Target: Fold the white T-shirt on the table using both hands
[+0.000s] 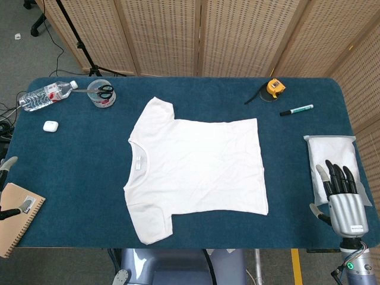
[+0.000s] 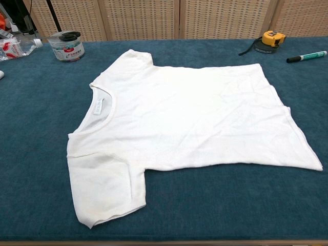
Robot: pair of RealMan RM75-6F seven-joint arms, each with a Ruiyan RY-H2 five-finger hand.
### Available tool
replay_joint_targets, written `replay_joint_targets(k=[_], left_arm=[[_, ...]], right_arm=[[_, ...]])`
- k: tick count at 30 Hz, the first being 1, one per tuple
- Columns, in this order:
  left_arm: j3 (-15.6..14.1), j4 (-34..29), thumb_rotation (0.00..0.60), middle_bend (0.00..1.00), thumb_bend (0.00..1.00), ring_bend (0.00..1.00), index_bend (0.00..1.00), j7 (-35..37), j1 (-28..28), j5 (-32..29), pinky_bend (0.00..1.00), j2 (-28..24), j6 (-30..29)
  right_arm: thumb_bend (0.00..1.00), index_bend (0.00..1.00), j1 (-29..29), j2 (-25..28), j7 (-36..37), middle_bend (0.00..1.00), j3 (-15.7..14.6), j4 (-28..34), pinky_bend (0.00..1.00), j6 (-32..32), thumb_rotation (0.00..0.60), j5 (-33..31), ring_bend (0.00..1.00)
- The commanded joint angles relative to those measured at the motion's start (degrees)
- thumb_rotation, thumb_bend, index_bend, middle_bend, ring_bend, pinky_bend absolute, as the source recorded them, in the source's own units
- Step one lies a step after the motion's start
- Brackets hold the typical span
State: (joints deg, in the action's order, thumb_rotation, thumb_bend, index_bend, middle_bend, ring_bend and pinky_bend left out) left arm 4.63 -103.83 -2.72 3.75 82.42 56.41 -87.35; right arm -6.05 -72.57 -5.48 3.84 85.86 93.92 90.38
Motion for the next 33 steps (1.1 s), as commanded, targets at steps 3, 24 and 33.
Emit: replay_joint_targets(k=[3,24,33], left_arm=[[-0.08,-0.15,0.600,0.00,0.00,0.00,0.00,0.09,-0.08,-0.15,0.00,-0.17,0.13],[0.51,0.14,0.600,0.00,0.00,0.00,0.00,-2.46,0.71,-2.24,0.00,0.81,1.54],[0.44,0.05,0.600,0.00,0.00,0.00,0.00,-3.71,0.98,-2.60,0.00,1.28,1.98]], right_arm=[[0.00,0.00,0.29,-0.55,0.06,0.00,-0.15,-0.73,0.00,0.11,0.600,0.88,0.00],[0.18,0.38,-7.35,-9.75,4.88,0.00,-4.52,-8.31,0.00,-17.54,0.600,3.36,0.00],[0.23,0.38,-8.42,-11.14,2.24,0.00,-4.74,-9.54,0.00,-20.53,0.600,1.77,0.00]])
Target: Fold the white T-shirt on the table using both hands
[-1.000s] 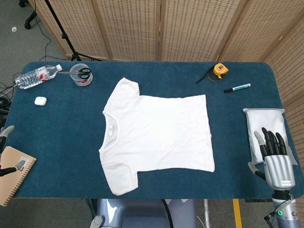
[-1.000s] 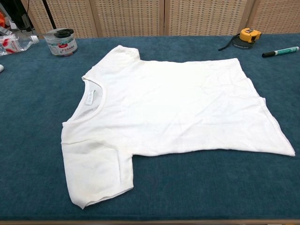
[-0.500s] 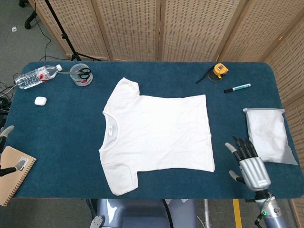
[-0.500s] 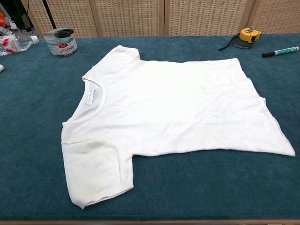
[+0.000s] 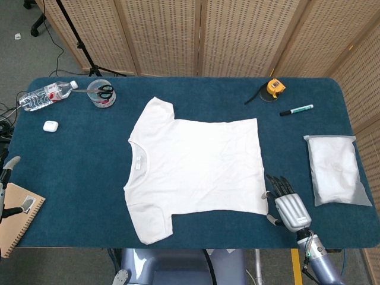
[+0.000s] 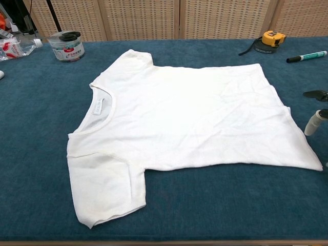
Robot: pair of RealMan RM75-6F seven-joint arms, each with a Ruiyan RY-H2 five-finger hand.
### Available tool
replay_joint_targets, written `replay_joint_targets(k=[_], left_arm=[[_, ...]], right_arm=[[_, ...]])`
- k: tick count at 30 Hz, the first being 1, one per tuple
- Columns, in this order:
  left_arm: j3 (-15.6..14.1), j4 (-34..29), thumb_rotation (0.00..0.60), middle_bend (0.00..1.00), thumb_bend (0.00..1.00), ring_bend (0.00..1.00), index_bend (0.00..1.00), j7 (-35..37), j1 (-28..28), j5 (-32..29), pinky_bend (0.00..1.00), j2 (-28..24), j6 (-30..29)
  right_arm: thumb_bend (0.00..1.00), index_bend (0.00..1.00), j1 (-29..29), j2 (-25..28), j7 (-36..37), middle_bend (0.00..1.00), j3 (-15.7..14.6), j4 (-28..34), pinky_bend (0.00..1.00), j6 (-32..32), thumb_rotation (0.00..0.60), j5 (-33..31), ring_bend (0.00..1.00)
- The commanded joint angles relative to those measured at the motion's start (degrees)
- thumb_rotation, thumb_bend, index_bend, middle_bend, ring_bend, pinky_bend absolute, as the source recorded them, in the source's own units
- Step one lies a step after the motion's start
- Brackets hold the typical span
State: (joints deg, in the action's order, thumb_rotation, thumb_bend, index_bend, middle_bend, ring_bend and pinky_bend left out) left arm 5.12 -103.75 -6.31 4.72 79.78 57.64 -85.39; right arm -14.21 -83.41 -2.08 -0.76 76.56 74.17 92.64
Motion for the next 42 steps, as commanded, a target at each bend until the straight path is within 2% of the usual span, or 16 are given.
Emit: replay_joint_targets(k=[1,22,29,34,40,42], left_arm=[[-0.06,-0.06,0.600,0.00,0.00,0.00,0.00,-0.17,0.02,0.02,0.00,0.08,0.03],[-0.04,-0.10,0.600,0.00,0.00,0.00,0.00,0.29,0.05,-0.35,0.00,-0.04,0.25],[-0.04,-0.10,0.600,0.00,0.00,0.00,0.00,-0.11,0.13,-0.56,0.00,0.13,0.36],[-0.12,-0.10,0.600,0.00,0.00,0.00,0.00,-0.72,0.18,-0.55,0.00,0.39,0.39],[-0.31,-0.06,0.600,0.00,0.00,0.00,0.00,-1.33,0.27,-0.37,0.00,0.75,0.49],[-0.96,0.49,0.600,0.00,0.00,0.00,0.00,-1.27,0.55,1.85,0.00,1.19,0.52]], right_arm=[[0.23,0.38,-0.32,-0.32,-1.44,0.00,-0.22,-0.15,0.00,-1.08,0.600,-0.65,0.00],[0.26,0.42,-2.23,-4.66,-4.94,0.00,0.11,-2.79,0.00,-3.10,0.600,-1.53,0.00],[0.36,0.44,-2.81,-4.99,-5.60,0.00,0.42,-3.98,0.00,-3.64,0.600,-2.12,0.00],[0.39,0.45,-3.04,-5.08,-5.93,0.00,0.11,-4.69,0.00,-4.25,0.600,-2.39,0.00],[0.42,0.54,-3.38,-5.14,-5.82,0.00,-0.29,-5.03,0.00,-4.75,0.600,-2.32,0.00],[0.44,0.57,-3.50,-5.53,-6.04,0.00,-0.40,-5.79,0.00,-4.47,0.600,-1.95,0.00]])
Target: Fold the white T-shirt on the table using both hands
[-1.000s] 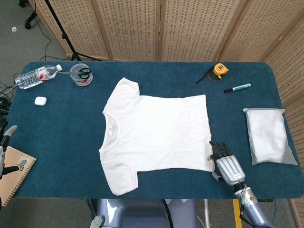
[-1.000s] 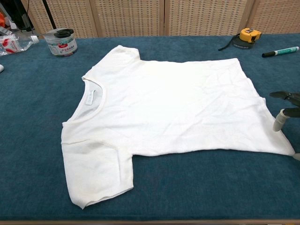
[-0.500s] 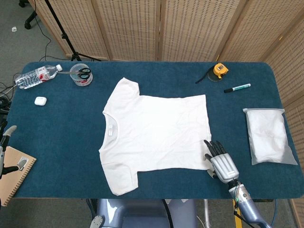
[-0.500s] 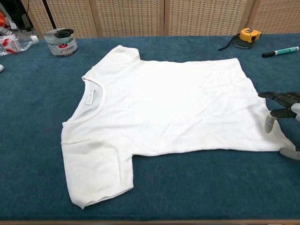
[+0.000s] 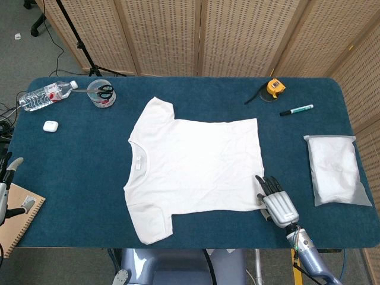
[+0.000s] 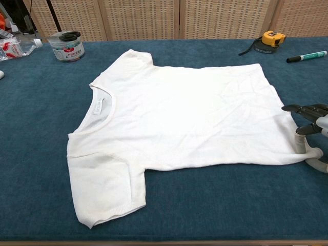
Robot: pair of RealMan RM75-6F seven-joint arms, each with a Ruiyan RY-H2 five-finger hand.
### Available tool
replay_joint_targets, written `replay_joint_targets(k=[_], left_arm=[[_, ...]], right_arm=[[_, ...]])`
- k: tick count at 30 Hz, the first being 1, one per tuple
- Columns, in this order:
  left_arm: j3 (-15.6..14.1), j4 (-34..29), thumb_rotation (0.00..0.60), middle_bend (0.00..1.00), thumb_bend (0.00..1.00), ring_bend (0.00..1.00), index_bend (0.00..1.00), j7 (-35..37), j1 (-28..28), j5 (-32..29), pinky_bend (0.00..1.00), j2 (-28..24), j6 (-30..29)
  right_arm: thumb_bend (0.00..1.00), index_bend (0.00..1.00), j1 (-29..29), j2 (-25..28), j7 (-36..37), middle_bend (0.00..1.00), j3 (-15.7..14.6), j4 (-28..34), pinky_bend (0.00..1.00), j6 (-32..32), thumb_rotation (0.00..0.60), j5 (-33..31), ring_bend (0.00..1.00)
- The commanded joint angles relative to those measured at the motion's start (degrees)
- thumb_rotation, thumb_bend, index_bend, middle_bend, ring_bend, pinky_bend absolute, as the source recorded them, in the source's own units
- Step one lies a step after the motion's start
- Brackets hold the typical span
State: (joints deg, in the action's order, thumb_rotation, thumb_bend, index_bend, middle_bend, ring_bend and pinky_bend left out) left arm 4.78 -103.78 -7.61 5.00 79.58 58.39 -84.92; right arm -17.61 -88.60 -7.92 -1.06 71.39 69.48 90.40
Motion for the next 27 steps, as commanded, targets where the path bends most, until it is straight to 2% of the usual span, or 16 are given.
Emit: replay_joint_targets(k=[1,4,10,12,17,18,21,27], left_arm=[[-0.94,1.01,0.600,0.00,0.00,0.00,0.00,0.21,0.33,3.18,0.00,0.70,-0.12],[-2.29,2.52,0.600,0.00,0.01,0.00,0.00,1.61,0.67,7.17,0.00,1.35,-0.12],[-5.45,6.84,0.600,0.00,0.01,0.00,0.02,3.24,1.85,17.10,0.00,3.75,-0.60],[-6.47,9.52,0.600,0.00,0.02,0.00,0.07,3.69,2.50,20.63,0.00,5.35,-0.80],[-10.33,17.66,0.600,0.00,0.05,0.00,0.36,9.04,7.01,30.78,0.00,9.19,2.10],[-11.15,19.13,0.600,0.00,0.06,0.00,0.39,10.16,8.42,32.66,0.00,9.88,3.46],[-12.21,21.23,0.600,0.00,0.10,0.00,0.42,11.14,11.48,34.76,0.00,11.64,7.33],[-12.94,19.02,0.600,0.00,0.17,0.00,0.43,9.68,16.11,35.28,0.00,13.82,14.59]], right_arm=[[0.46,0.58,-0.13,-0.53,-0.26,0.00,-0.11,-0.93,0.00,0.31,0.600,0.34,0.00],[0.51,0.59,-0.19,-0.86,-0.42,0.00,-0.11,-1.47,0.00,0.56,0.600,0.43,0.00],[0.54,0.62,-0.17,-1.01,-0.60,0.00,-0.34,-1.63,0.00,1.39,0.600,0.96,0.00],[0.54,0.62,-0.20,-0.97,-0.51,0.00,-0.39,-1.61,0.00,1.41,0.600,0.97,0.00],[0.56,0.62,-0.24,-0.79,-0.41,0.00,-0.52,-1.31,0.00,1.75,0.600,1.19,0.00],[0.56,0.62,-0.23,-0.76,-0.42,0.00,-0.53,-1.21,0.00,1.83,0.600,1.21,0.00],[0.57,0.63,-0.20,-0.60,-0.36,0.00,-0.56,-0.75,0.00,2.02,0.600,1.22,0.00],[0.57,0.63,-0.18,-0.19,0.02,0.00,-0.58,0.02,0.00,2.46,0.600,1.33,0.00]])
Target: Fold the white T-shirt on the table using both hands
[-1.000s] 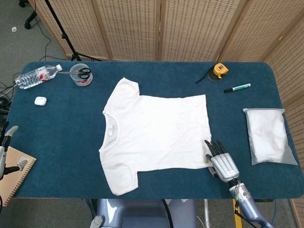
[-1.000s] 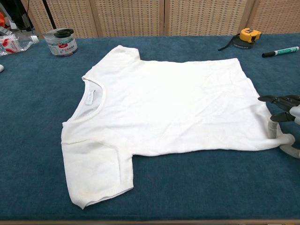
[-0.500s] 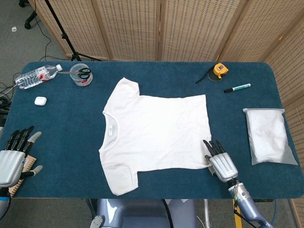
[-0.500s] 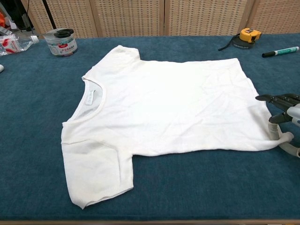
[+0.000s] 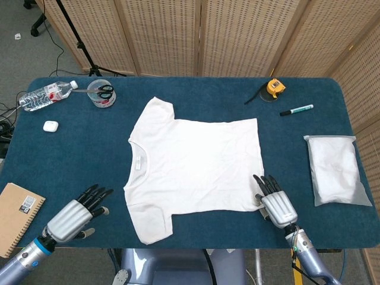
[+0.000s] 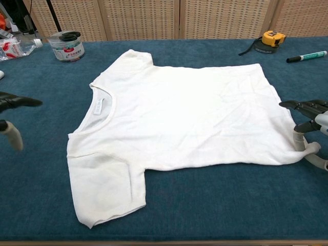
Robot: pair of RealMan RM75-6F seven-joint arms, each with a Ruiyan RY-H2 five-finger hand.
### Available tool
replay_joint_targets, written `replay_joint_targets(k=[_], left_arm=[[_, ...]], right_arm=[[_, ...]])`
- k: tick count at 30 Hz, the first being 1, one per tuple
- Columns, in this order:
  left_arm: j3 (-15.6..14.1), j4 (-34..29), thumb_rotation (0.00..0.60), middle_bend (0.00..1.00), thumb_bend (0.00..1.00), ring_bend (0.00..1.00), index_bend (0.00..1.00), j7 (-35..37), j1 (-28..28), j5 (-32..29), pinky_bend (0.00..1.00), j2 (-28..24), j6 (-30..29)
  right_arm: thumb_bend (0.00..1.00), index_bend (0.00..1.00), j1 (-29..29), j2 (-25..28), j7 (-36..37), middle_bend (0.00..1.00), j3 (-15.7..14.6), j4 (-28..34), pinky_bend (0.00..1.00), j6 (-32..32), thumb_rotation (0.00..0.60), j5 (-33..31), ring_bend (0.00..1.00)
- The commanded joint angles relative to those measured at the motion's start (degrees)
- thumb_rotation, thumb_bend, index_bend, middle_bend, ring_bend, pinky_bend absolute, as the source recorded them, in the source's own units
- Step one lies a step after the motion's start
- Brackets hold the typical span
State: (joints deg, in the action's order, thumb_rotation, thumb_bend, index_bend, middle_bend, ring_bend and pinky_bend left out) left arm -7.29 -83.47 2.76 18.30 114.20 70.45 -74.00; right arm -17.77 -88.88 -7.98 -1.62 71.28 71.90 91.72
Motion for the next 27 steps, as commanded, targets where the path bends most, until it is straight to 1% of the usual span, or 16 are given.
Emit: replay_joint_targets(k=[1,5,6,8,13,21,27], left_arm=[[-0.89,-1.86,0.600,0.00,0.17,0.00,0.43,-1.00,3.44,0.63,0.00,2.13,4.59],[-0.85,-3.70,0.600,0.00,0.16,0.00,0.47,-3.29,5.40,0.69,0.00,3.86,7.63],[-1.15,-4.84,0.600,0.00,0.16,0.00,0.47,-3.76,6.51,1.01,0.00,4.97,9.59],[-0.83,-6.02,0.600,0.00,0.15,0.00,0.48,-6.34,7.54,0.07,0.00,6.65,12.54],[-0.82,-8.07,0.600,0.00,0.16,0.00,0.48,-9.75,8.47,-2.60,0.00,8.30,16.12],[-0.57,-8.97,0.600,0.00,0.19,0.00,0.48,-12.48,9.59,-6.37,0.00,10.58,19.13],[-0.50,-9.21,0.600,0.00,0.24,0.00,0.48,-13.58,10.28,-8.72,0.00,11.79,20.51]], right_arm=[[0.57,0.63,-0.02,0.14,0.15,0.00,-0.01,0.20,0.00,0.02,0.600,-0.02,0.00],[0.57,0.63,-0.09,0.22,0.21,0.00,0.02,0.18,0.00,-0.05,0.600,-0.13,0.00],[0.57,0.63,-0.11,0.25,0.33,0.00,0.11,0.17,0.00,-0.03,0.600,-0.23,0.00],[0.58,0.64,-0.14,0.32,0.49,0.00,0.22,0.16,0.00,0.11,0.600,-0.26,0.00],[0.59,0.64,-0.19,0.45,0.72,0.00,0.35,0.17,0.00,0.11,0.600,-0.48,0.00],[0.61,0.64,-0.27,0.41,0.72,0.00,0.42,0.00,0.00,0.09,0.600,-0.67,0.00],[0.62,0.64,-0.29,0.53,0.80,0.00,0.55,-0.07,0.00,0.10,0.600,-0.90,0.00]])
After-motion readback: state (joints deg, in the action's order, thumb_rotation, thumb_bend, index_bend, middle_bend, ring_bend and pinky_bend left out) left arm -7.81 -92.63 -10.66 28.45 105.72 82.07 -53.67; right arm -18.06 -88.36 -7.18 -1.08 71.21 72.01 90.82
